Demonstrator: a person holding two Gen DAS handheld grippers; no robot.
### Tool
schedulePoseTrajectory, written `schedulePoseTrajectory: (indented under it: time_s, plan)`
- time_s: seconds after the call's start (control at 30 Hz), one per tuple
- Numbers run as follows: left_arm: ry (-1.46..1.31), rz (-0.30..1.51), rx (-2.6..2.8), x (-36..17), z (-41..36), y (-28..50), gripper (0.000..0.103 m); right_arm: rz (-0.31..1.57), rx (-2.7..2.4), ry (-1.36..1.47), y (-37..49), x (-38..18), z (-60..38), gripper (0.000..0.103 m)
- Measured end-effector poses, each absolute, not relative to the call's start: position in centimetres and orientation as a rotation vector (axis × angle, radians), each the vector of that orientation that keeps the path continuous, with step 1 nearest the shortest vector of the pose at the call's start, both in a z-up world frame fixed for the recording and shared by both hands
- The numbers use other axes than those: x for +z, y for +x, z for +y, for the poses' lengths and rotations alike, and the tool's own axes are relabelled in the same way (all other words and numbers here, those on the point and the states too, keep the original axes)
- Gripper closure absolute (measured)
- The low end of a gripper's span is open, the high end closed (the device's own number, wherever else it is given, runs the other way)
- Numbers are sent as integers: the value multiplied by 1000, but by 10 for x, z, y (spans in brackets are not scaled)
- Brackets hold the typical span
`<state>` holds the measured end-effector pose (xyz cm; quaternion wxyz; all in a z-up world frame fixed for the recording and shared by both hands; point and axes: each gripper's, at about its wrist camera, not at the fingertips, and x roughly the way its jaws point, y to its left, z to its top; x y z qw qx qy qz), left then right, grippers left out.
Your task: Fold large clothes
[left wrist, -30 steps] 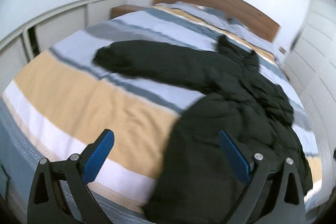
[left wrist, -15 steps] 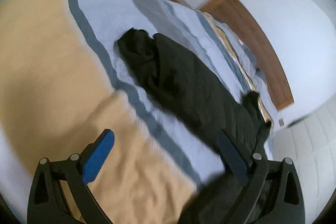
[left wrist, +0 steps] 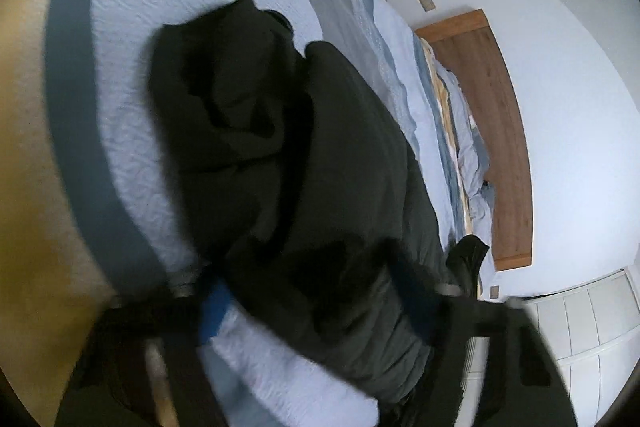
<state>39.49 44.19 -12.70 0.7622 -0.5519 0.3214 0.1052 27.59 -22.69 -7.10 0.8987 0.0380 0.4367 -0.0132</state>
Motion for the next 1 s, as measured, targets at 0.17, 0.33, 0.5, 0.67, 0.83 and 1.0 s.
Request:
schedulePoseTrajectory:
  time_s: [0.17, 0.33, 0.5, 0.67, 0.83, 1.0]
  plan:
    - [-1117, 693, 236, -112, 432, 406, 89, 889, -32, 96, 273, -70, -238, 16]
    - [-1050, 681, 235, -84, 417, 409, 94, 845, -42, 117, 264, -58, -252, 16]
    - [-927, 675, 207, -38, 387, 415, 95, 805, -49, 117, 253, -46, -266, 16]
    - [-813, 652, 143, 17, 342, 427, 95, 769, -49, 149, 239, -35, -285, 16]
    - [-690, 644, 55, 64, 272, 438, 95, 722, -68, 162, 219, -22, -308, 16]
    - [-611, 679, -61, 78, 188, 447, 95, 688, -103, 206, 197, -13, -345, 16]
